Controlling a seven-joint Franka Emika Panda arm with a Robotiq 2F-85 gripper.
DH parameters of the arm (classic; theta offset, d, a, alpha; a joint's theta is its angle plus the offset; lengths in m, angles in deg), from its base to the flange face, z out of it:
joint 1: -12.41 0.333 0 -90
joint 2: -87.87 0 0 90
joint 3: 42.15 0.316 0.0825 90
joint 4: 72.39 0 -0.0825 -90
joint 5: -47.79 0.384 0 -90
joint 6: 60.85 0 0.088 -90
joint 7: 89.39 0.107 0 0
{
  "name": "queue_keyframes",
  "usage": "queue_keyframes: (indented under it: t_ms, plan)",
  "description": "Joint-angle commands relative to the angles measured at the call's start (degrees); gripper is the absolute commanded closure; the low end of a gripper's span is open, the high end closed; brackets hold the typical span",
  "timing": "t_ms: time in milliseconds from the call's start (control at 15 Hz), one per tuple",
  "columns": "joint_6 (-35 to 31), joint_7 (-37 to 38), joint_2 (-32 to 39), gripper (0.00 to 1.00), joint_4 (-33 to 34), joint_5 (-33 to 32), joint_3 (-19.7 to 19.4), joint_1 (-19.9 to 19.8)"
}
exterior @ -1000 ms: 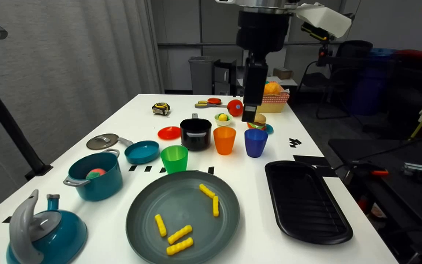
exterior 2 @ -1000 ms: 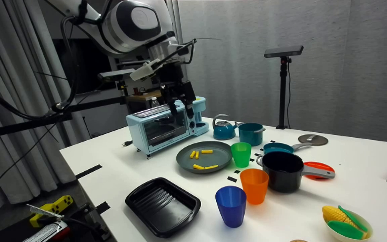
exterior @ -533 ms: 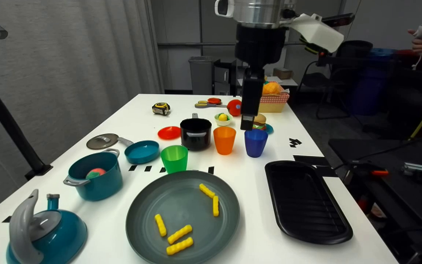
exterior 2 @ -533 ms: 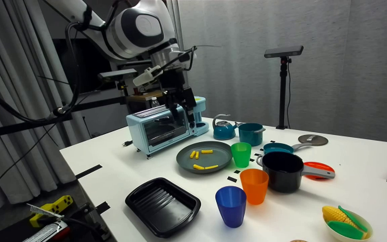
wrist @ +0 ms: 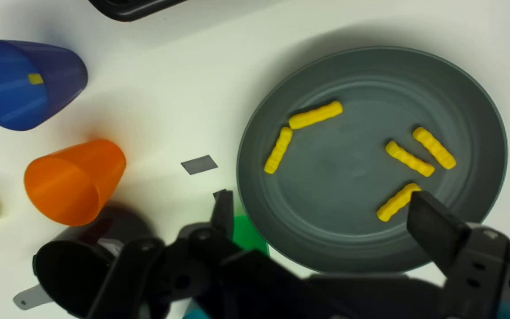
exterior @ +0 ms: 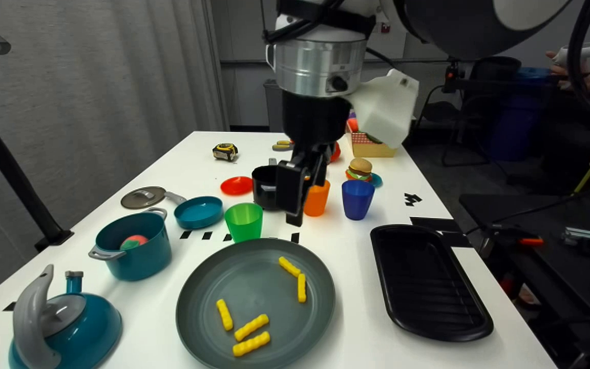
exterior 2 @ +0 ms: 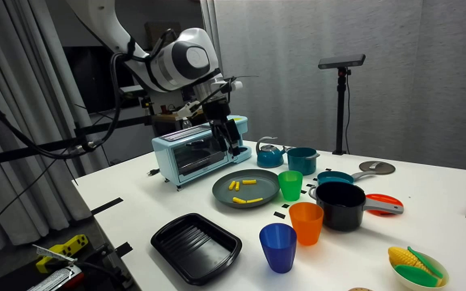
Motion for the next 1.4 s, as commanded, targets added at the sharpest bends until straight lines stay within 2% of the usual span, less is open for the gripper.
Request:
queue_keyframes:
  t_ms: [0,200,267,333,867,1333]
  plan:
    - [0.29,7.22,6.03,0.00,7.24,-1.43,-2.13,4.90]
    - [0.77,8.30,8.08,0.00,10.14,0.14,-2.32,6.44]
    - [0.67,6.08,8.04,0.00,10.32,2.50,-1.37,5.80]
    - [0.05,6.68,6.78,0.00,7.90,0.99,-2.20,6.49]
    - [0.06,6.68,7.16,0.00,8.17,1.18,-2.45,6.73]
    - [-0.11,20.32,13.42,0.00,13.21,-4.17,-6.95,10.90]
